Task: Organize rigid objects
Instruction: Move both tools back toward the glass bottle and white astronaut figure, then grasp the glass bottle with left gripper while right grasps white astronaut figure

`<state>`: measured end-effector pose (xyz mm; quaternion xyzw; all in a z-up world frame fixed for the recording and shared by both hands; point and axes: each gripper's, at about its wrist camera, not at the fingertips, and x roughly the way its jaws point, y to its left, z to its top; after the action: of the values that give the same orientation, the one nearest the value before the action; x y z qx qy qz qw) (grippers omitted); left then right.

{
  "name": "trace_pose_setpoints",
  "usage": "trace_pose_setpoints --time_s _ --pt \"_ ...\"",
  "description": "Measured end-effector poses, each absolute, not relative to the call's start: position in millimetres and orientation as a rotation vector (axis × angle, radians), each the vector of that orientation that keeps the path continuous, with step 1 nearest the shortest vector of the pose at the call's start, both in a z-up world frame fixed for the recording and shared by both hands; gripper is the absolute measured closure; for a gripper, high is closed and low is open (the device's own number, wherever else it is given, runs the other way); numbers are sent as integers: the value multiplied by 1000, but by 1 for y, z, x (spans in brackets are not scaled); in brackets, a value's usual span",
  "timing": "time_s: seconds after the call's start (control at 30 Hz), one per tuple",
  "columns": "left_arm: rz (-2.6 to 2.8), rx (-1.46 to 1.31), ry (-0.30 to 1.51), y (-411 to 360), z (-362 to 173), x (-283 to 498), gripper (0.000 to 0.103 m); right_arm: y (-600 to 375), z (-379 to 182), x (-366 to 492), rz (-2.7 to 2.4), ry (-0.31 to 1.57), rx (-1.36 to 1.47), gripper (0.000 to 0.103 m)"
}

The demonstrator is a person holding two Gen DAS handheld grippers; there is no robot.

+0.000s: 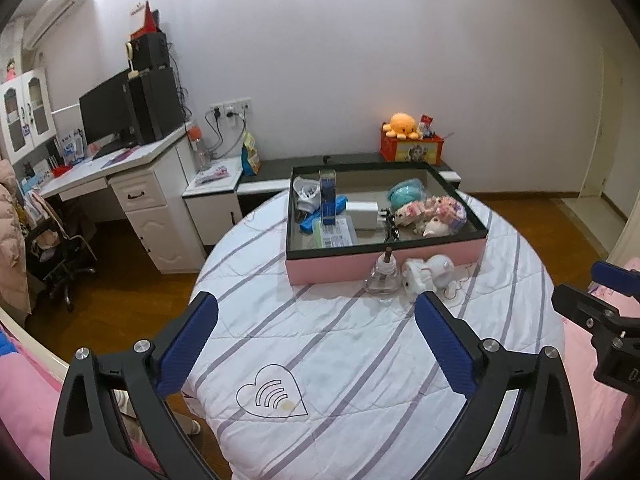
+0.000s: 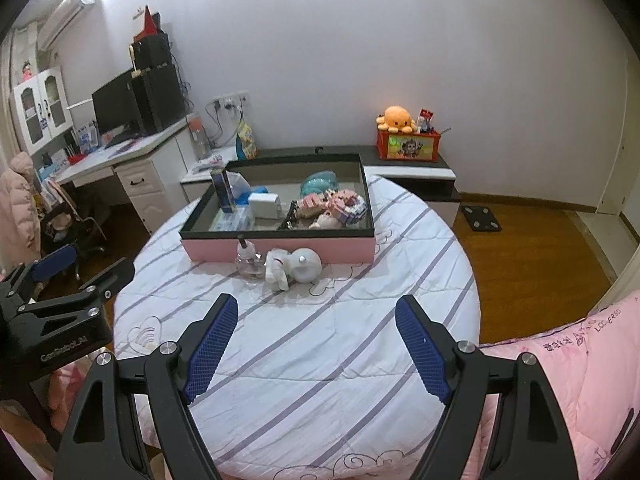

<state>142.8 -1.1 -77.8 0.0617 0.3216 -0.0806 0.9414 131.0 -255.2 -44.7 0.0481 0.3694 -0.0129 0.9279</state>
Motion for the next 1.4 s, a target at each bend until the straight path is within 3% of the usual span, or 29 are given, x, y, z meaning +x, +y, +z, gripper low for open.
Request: trace_pose_setpoints --time_s 1.13,1.17,1.23,1.4 --pt "-271 172 884 -12 -164 272 2 -235 -176 308 33 1149 98 20" --pt "-277 173 888 -13 -166 274 2 -238 -179 309 34 1149 123 21" --pt "-299 173 895 -16 -168 276 2 -244 -176 308 32 1140 156 32" --pt "-371 170 911 -34 -173 277 2 -268 -174 302 -4 1138 189 33"
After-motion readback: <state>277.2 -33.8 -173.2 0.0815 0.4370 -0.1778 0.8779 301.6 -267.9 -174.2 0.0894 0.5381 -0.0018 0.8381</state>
